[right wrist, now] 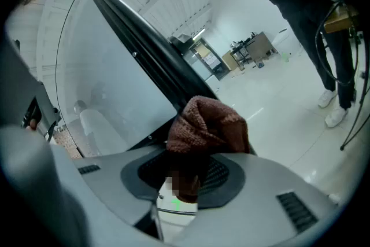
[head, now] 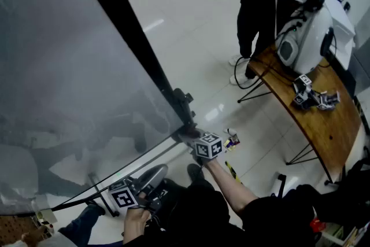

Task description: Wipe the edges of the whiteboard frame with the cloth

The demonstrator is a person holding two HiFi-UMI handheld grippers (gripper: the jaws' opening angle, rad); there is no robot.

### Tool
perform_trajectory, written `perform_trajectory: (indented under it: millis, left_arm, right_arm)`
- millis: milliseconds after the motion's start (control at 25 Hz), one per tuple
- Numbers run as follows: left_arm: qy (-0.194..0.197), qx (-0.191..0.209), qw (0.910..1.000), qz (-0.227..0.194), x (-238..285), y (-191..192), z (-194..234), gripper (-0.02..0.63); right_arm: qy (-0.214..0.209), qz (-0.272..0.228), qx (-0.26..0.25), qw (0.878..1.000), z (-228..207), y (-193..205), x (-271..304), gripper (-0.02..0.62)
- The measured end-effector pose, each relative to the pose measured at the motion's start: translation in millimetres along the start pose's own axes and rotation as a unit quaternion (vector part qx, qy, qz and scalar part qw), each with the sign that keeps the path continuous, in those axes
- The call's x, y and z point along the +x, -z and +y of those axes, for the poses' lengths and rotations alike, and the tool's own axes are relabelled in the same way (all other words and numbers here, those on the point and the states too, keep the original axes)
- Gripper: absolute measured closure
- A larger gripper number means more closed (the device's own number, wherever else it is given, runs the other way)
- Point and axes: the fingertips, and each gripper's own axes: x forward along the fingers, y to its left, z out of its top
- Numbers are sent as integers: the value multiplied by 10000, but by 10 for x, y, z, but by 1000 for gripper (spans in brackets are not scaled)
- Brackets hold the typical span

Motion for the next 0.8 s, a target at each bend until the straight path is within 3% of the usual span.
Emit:
perform_trajectory:
  millis: [200, 560, 680, 800]
  left_arm:
    - [-12, -9, 10000, -77, -77, -88, 62, 618]
    - [-42, -258, 9977, -621, -309, -192, 65, 618]
    - [-234, -166, 9972, -688, -468, -195, 142, 620]
    - [-142, -134, 9954, -935, -618, -257, 103, 620]
  right_arm:
    - [-80, 156, -147, 9997, 128, 63, 106, 466]
    - [-159, 409, -340, 9985, 267, 71, 175, 466]
    - [-175, 514, -377, 9978, 300, 128, 197, 466]
    - [-204, 637, -445, 9968, 396, 197, 227, 466]
